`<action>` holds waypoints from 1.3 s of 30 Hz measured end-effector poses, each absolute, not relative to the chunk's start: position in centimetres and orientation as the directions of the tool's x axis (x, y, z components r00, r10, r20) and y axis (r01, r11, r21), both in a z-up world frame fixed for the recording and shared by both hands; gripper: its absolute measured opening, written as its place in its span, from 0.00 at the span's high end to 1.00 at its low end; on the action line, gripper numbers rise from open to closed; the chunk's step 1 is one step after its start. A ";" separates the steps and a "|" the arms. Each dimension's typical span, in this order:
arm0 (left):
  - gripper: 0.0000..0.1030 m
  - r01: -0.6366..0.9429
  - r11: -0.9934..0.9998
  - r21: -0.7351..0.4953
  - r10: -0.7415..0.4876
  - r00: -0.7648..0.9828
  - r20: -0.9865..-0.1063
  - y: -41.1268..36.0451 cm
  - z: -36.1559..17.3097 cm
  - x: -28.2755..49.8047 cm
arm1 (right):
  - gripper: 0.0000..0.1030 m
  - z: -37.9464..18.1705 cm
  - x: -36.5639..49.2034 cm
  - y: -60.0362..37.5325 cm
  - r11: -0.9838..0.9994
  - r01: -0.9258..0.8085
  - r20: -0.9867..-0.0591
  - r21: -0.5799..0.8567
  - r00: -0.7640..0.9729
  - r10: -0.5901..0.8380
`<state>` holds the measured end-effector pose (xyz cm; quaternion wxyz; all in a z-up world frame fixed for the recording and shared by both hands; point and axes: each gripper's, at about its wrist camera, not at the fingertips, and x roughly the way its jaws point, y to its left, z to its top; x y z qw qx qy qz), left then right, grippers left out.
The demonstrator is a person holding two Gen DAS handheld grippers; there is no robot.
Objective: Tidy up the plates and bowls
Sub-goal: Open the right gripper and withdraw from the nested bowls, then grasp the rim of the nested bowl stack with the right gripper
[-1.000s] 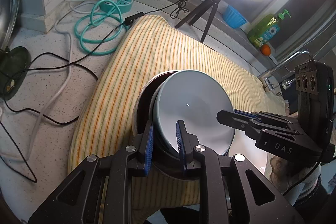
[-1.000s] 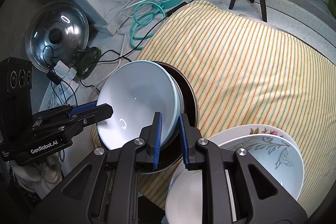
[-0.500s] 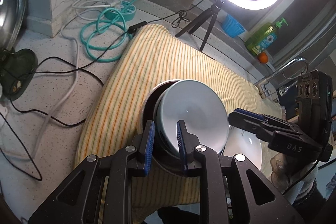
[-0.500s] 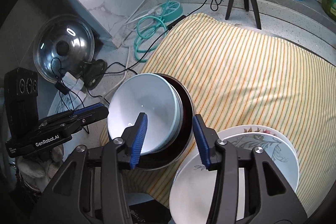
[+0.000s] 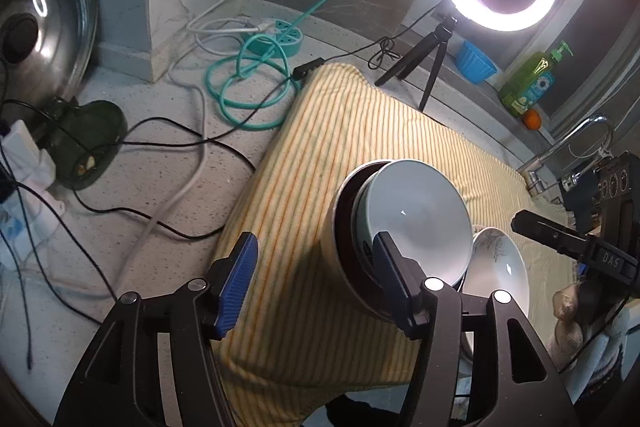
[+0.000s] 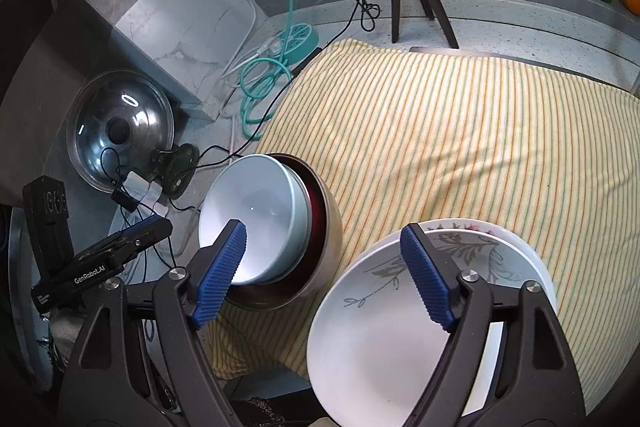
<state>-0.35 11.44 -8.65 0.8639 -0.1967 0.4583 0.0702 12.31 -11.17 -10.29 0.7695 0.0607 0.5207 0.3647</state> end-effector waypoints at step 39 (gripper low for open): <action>0.76 -0.291 0.819 -0.494 -0.287 0.537 -0.793 12.8 -12.8 0.7 | 0.66 -15.2 13.5 -9.1 0.711 -0.431 -0.772 0.556 0.050 0.634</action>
